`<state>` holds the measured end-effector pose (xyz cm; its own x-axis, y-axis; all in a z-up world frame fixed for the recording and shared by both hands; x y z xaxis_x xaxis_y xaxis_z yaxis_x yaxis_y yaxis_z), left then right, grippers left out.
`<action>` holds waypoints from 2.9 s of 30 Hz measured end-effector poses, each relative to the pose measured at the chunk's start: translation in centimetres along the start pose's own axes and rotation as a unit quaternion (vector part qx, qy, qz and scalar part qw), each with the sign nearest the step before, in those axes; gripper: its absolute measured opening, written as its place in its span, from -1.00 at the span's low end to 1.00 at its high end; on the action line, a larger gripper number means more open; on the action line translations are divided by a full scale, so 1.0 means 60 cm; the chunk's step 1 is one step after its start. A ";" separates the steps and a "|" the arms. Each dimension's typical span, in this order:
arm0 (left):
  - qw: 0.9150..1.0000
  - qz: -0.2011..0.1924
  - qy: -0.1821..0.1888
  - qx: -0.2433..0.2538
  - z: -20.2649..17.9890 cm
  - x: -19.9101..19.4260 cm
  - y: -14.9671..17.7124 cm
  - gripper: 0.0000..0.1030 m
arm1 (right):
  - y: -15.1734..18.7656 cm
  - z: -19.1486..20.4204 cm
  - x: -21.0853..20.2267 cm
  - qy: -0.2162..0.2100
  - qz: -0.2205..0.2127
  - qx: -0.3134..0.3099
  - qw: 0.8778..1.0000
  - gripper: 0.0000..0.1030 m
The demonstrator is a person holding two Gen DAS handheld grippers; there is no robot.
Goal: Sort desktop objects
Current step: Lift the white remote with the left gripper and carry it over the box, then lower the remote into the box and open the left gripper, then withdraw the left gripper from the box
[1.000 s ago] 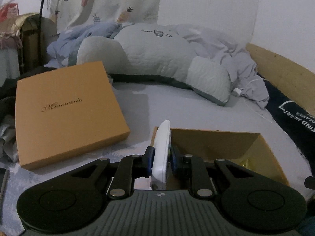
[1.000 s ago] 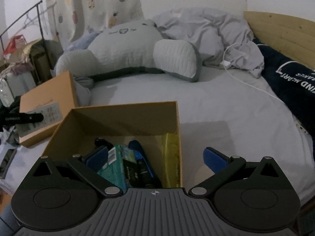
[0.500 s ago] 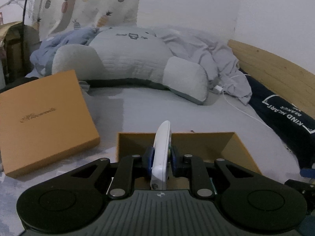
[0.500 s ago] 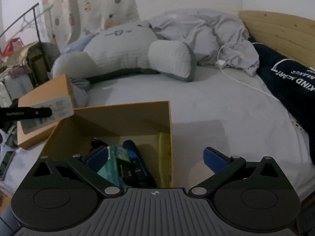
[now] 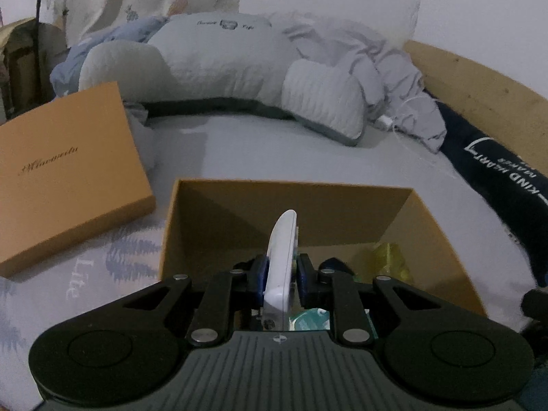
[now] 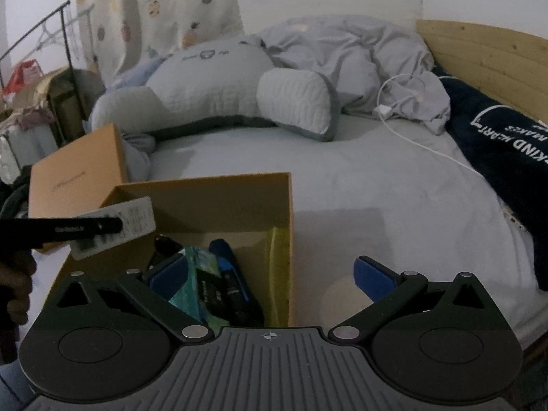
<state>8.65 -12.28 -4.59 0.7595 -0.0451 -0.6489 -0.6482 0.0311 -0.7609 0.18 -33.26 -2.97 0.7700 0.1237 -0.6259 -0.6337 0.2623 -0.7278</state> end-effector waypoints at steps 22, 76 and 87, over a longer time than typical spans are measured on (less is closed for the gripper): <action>0.996 0.073 -0.060 -0.004 0.026 0.050 0.045 -0.59 | 0.008 0.007 0.005 -0.007 0.011 -0.010 1.000 1.00; 0.998 -0.035 -0.026 0.052 0.004 -0.066 0.033 0.47 | 0.017 0.007 0.007 0.000 0.016 -0.020 1.000 1.00; 0.997 -0.068 -0.016 0.038 0.003 -0.112 0.014 0.67 | 0.015 0.005 0.008 0.003 0.014 -0.025 1.000 1.00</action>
<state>3.01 -11.79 -0.83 0.8421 -0.0219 -0.5388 -0.5343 0.1018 -0.8392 0.02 -32.66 -3.83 0.7510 0.1248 -0.6484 -0.6587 0.2096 -0.7226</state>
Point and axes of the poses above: each gripper's, at about its wrist camera, not at the fingertips, and x roughly the way its jaws point, z to its left, y to its underside, the point moved 5 cm from there along x, roughly the way its jaws point, and after that the axes turned 9 degrees about x, right-handed, at the moved point
